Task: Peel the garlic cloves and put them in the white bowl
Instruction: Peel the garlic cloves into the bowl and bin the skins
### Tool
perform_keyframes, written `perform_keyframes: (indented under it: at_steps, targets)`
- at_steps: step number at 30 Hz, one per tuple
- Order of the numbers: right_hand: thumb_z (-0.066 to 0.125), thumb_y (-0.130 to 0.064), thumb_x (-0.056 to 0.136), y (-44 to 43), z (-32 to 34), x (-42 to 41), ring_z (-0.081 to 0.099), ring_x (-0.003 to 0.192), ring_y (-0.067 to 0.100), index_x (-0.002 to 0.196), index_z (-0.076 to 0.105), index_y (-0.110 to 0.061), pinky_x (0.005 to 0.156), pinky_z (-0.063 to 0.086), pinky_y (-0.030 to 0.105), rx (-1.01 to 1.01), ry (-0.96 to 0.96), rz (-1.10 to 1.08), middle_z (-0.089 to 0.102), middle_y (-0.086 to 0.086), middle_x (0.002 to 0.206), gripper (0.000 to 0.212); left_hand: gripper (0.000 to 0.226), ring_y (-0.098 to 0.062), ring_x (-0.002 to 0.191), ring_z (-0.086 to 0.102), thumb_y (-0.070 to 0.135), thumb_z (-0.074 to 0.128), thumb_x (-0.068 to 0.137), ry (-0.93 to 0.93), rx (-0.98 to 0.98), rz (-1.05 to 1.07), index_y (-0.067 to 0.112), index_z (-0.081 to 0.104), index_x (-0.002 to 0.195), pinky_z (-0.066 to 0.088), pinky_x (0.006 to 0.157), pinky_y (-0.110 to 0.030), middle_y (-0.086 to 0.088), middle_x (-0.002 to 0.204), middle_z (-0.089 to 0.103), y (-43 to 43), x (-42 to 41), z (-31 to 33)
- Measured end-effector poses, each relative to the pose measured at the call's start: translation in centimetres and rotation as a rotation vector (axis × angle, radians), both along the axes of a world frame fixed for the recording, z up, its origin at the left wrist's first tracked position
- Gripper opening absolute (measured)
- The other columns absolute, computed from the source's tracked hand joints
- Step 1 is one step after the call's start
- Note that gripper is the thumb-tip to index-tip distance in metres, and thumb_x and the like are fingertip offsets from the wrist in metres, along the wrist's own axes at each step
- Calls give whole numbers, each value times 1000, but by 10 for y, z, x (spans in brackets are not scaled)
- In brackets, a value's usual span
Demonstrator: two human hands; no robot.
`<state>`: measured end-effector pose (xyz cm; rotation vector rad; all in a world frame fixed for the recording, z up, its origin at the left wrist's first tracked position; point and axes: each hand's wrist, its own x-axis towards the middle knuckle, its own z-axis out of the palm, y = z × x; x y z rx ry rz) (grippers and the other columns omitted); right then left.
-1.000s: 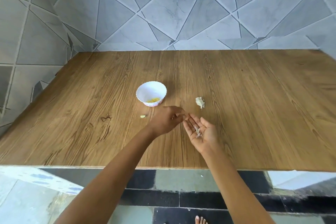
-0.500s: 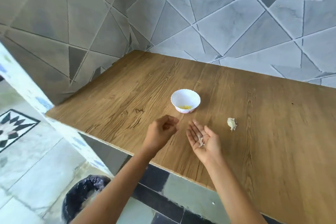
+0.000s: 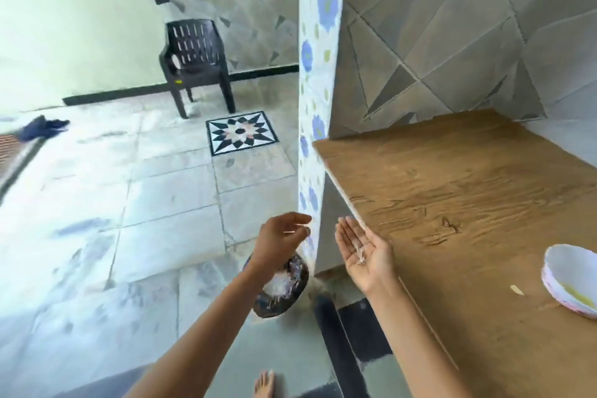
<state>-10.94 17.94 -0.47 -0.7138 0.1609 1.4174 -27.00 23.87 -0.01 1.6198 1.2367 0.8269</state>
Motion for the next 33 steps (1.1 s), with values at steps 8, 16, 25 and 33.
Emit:
perform_keyframes:
  at_steps: [8,16,25,33]
  targets:
    - [34,-14,99,139,-46,-71,72,76,26,98,64,7,77,55,36,-60,35,80,71,20,89,36,16,12,71,61,7,67,83,26,-70,94,17,72,95,45,69,-4,6,91,71,105,-70,-41]
    - [32,-11,96,239,-147,-91,71,80,25,76,75,4,74,58,34,-146,42,13,71,19,90,50,16,-1,82,65,9,65,85,83,-180,132,19,72,94,51,76,-15,8,91,72,206,-81,-146]
    - [30,-12,97,314,-362,-73,72,71,21,92,66,6,68,58,30,-459,0,47,72,15,82,39,22,-1,80,64,8,61,87,173,-320,35,27,70,92,49,73,-16,17,87,68,273,-61,-376]
    - [28,-9,96,330,-500,-62,48,125,27,128,48,8,103,39,32,-599,-109,160,53,20,130,42,21,7,88,58,9,59,91,133,-376,-71,18,68,108,47,87,-12,9,100,67,292,-49,-515]
